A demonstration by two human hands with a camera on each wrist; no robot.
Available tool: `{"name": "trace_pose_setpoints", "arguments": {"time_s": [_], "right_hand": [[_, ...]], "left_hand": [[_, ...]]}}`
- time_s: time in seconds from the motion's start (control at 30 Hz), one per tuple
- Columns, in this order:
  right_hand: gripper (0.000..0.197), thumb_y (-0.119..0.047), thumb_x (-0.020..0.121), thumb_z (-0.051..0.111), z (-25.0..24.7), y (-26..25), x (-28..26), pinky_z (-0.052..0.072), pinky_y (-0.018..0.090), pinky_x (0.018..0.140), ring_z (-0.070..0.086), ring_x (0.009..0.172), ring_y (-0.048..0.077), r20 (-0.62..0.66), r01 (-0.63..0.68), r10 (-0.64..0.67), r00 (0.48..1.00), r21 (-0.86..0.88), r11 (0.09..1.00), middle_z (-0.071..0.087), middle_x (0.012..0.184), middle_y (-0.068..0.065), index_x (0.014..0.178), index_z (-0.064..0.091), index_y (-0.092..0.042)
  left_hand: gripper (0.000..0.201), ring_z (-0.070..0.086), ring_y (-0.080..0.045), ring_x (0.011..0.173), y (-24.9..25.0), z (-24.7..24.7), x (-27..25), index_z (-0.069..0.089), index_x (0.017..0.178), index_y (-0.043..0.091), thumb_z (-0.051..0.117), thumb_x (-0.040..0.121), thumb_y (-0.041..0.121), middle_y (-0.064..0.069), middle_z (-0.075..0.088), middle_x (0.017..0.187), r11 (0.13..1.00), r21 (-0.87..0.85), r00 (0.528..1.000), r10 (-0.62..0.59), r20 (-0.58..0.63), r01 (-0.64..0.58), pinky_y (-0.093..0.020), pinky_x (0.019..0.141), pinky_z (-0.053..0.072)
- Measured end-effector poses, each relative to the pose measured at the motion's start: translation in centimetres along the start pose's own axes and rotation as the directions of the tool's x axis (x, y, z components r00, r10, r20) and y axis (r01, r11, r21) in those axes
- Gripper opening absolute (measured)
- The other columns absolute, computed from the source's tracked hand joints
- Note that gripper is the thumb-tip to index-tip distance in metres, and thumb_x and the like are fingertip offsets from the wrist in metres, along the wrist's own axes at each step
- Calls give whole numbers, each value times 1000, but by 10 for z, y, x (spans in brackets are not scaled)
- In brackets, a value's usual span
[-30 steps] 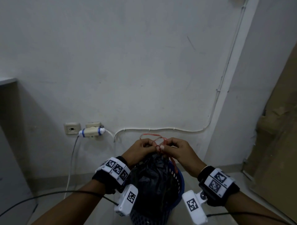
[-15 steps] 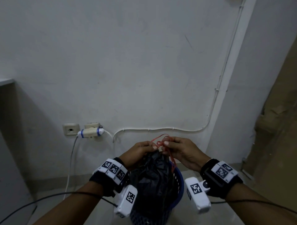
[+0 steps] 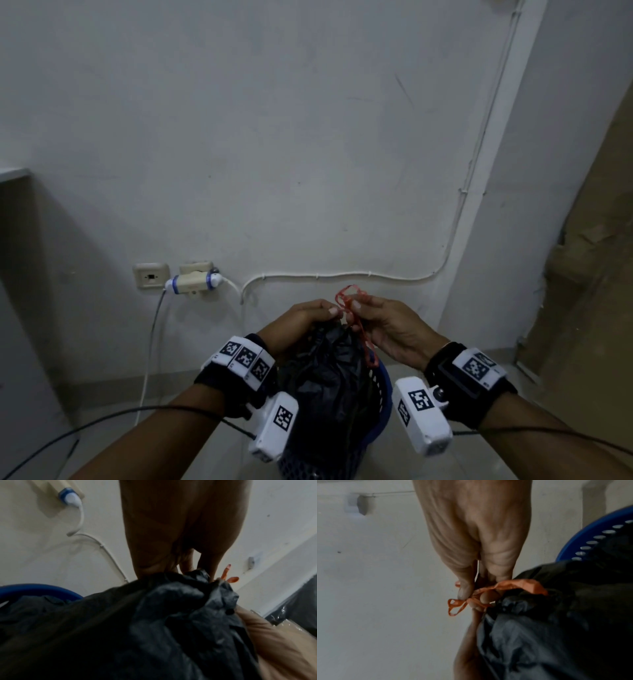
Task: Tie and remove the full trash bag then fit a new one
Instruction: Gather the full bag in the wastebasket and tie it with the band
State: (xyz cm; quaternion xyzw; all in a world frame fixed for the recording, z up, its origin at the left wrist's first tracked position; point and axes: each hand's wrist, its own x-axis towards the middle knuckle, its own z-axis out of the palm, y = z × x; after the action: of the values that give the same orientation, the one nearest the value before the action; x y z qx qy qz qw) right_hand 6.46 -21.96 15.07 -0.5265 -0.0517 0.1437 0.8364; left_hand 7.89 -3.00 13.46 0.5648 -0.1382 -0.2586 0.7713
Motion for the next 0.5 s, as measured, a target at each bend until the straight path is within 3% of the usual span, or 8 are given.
{"name": "trace_pose_setpoints", "arguments": {"time_s": [0.1,0.17,0.23,0.33,0.43,0.5], "right_hand": [[13,3,93,56,-1,-3,-4,52,21,64,61,68,16,57,52,-34,998,-332,942,66,78,11,100,68,2],[11,3,93,59,-3,-8,-4,52,22,65,62,68,15,64,97,-74,995,-542,835,67,77,10,98,69,0],[11,2,91,62,-5,-14,-3,54,26,68,64,71,17,78,130,-106,991,-686,716,70,79,10,95,71,-2],[8,-2,88,68,-2,-17,-2,54,26,68,65,72,16,106,168,-136,985,-769,617,72,78,5,90,73,-7],[3,-4,85,72,2,-15,-4,53,26,68,66,73,17,109,206,-190,976,-754,623,72,80,7,87,72,-6],[3,-6,83,73,2,-13,-4,54,29,69,66,73,18,104,223,-220,970,-740,634,73,82,13,85,73,-9]], "left_hand": [[40,55,-35,109,2,3,-1,58,122,-4,55,88,17,-25,59,118,988,-107,992,-106,70,113,-44,108,38],[45,52,-38,117,2,5,-3,55,127,-6,55,89,18,-29,53,130,990,-85,990,-109,91,116,-47,112,32],[42,52,-38,118,1,7,-4,56,127,-4,53,91,19,-28,55,129,989,-87,988,-107,108,117,-48,113,32],[39,55,-41,119,-1,5,-3,57,125,-6,57,92,14,-30,58,125,999,25,997,-38,66,37,-49,110,38],[33,60,-41,112,-2,1,1,64,113,-7,67,85,12,-29,64,116,985,168,1000,31,-1,-31,-49,106,43],[26,65,-36,98,-1,1,3,68,101,-5,72,82,13,-26,69,106,966,250,997,72,-37,-60,-45,99,48]]}}
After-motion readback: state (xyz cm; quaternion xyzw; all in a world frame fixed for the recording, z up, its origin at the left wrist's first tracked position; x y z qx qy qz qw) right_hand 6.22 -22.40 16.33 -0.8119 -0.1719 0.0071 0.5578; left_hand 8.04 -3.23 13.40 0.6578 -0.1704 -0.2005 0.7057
